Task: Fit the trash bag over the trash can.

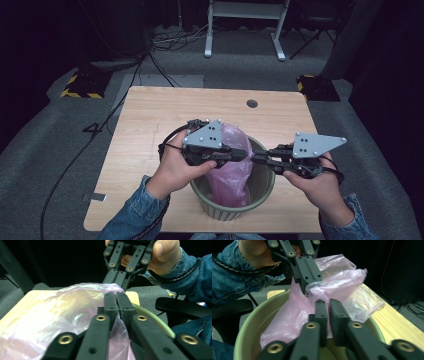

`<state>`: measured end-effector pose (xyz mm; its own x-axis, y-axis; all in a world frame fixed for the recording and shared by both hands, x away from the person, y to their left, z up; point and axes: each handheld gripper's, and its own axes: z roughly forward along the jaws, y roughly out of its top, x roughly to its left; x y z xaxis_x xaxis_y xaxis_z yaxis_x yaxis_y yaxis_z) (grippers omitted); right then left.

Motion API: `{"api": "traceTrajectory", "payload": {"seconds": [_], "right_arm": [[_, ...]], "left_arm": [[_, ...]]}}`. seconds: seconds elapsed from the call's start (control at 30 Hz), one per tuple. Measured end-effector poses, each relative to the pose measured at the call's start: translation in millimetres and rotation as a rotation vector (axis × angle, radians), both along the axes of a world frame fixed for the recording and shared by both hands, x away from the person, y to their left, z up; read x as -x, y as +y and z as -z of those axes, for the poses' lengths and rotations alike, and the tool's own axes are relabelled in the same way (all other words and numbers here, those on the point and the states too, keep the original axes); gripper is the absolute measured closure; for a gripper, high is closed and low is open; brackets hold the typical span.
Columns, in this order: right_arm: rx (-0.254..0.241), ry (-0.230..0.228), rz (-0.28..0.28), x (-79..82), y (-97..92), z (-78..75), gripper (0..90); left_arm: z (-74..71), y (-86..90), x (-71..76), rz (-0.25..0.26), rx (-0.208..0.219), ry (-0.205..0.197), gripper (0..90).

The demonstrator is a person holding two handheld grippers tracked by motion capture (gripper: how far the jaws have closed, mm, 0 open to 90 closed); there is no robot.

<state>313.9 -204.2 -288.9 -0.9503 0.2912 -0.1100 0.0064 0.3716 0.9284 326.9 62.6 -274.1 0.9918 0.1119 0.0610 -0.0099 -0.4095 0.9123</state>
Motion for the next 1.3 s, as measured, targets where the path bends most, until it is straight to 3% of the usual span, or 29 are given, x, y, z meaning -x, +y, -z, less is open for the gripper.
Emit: {"api": "traceTrajectory", "payload": {"seconds": [0.1, 0.2, 0.23, 0.37, 0.5, 0.7, 0.8, 1.03, 1.2, 1.3], "right_arm": [[0.0, -0.011, -0.004, 0.5, 0.5, -0.4, 83.8], [0.003, -0.023, -0.015, 2.0, 1.2, -1.1, 90.0], [0.006, -0.052, -0.002, 3.8, 0.2, -2.1, 90.0], [0.017, -0.066, 0.008, 5.1, -2.5, -2.7, 90.0], [0.026, -0.063, 0.0, 6.1, -2.5, -0.4, 90.0], [0.054, -0.066, 0.002, 9.2, -1.6, 0.4, 90.0], [0.065, -0.067, 0.013, 9.3, -2.6, 0.0, 90.0], [0.068, -0.047, 0.021, 8.3, -10.6, 1.5, 90.0], [0.08, -0.032, 0.04, 6.9, -17.1, 5.6, 90.0], [0.069, -0.016, 0.049, 5.8, -22.4, 6.8, 90.0]], "left_arm": [[-1.0, 0.2, 1.0, 0.0, 0.001, -0.013, 89.9], [-1.6, 1.7, 1.8, -0.009, 0.003, -0.022, 90.0], [-2.3, 4.3, 1.6, -0.024, 0.012, -0.027, 90.0], [-3.5, 10.8, 0.2, -0.051, 0.045, -0.037, 90.0], [-3.2, 13.8, 0.4, -0.062, 0.045, -0.042, 90.0], [-2.3, 19.5, -0.8, -0.077, 0.082, -0.02, 88.8], [-4.7, 26.2, -1.5, -0.119, 0.101, -0.03, 86.8], [-1.8, 39.3, 1.4, -0.167, 0.072, -0.052, 89.5], [0.5, 60.6, -1.9, -0.224, 0.112, -0.04, 89.6], [1.4, 63.5, -0.2, -0.223, 0.12, -0.04, 89.6]]}}
